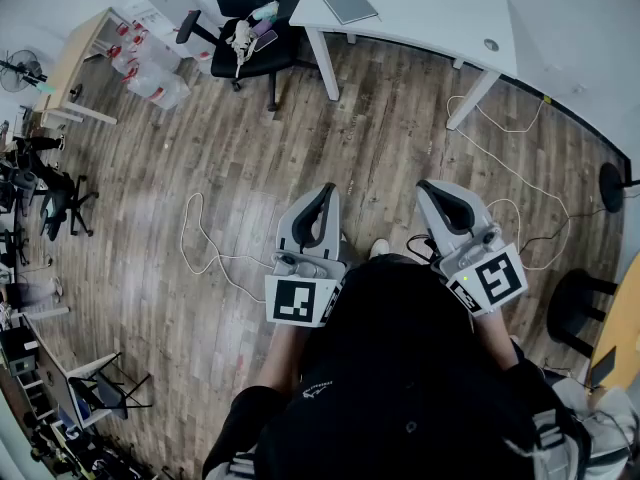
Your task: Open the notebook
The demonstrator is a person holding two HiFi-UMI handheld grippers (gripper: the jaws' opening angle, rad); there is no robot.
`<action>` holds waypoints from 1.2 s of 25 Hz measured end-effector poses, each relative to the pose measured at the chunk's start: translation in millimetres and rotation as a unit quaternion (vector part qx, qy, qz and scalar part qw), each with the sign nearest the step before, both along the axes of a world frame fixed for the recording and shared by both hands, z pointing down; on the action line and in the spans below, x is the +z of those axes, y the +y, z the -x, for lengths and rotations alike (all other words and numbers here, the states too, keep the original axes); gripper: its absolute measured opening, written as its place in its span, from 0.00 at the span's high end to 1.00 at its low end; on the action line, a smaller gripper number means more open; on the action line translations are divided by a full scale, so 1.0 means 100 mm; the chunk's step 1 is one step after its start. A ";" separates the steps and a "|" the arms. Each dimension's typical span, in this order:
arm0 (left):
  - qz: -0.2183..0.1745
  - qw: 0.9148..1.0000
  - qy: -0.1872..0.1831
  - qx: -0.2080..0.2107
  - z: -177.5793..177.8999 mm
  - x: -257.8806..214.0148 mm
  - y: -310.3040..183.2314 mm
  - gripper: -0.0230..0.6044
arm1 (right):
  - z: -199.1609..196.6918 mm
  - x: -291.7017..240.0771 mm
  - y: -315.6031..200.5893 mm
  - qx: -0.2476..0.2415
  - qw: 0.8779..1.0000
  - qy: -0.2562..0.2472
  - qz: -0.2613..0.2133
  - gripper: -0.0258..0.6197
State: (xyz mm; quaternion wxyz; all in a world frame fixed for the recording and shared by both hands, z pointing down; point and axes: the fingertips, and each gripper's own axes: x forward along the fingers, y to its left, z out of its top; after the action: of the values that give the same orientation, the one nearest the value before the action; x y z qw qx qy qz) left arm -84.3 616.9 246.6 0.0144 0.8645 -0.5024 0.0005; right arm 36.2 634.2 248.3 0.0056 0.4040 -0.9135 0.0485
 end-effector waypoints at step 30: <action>0.008 0.999 -0.003 -0.044 0.13 0.16 -0.25 0.95 | -0.02 0.17 -0.39 0.010 1.000 0.019 0.016 0.95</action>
State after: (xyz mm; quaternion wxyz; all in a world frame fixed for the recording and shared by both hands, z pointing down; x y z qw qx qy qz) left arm -97.0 591.7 262.8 0.0197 0.8414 -0.5400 0.0063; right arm 38.6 595.3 265.4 0.0291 0.4141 -0.9081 0.0552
